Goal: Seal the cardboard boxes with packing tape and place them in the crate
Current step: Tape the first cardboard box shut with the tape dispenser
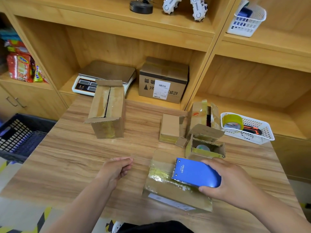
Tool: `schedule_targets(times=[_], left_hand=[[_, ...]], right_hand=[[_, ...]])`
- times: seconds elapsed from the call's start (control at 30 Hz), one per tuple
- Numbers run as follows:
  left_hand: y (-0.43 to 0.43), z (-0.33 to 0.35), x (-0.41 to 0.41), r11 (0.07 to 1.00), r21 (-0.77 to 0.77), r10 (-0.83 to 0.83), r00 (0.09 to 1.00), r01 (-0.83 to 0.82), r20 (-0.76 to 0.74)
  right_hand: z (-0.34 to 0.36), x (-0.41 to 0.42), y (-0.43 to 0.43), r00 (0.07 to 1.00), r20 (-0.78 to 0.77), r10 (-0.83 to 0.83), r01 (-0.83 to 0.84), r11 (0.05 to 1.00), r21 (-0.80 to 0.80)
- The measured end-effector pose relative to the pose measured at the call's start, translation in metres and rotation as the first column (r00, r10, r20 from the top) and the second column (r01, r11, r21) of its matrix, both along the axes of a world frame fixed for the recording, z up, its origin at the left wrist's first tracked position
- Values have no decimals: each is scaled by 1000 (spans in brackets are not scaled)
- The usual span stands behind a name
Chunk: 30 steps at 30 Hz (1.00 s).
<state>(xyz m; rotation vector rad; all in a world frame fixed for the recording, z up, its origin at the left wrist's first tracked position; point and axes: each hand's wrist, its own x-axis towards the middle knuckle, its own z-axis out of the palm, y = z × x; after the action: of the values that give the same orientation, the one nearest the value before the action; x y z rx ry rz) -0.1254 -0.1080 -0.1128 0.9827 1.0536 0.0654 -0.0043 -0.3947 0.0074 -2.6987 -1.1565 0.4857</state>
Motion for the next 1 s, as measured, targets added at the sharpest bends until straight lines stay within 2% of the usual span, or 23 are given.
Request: schedule_targets(times=[0.3,1.0], left_hand=[[-1,-2,4,1000,14,17,999,-17,41],[-22,-27,9,998,52,-19,998,23,-66]], right_hand=[[1,1,-1,999,16,-31,31,999,-37],[1,5,1,998,-23,-54,52,996,-68]])
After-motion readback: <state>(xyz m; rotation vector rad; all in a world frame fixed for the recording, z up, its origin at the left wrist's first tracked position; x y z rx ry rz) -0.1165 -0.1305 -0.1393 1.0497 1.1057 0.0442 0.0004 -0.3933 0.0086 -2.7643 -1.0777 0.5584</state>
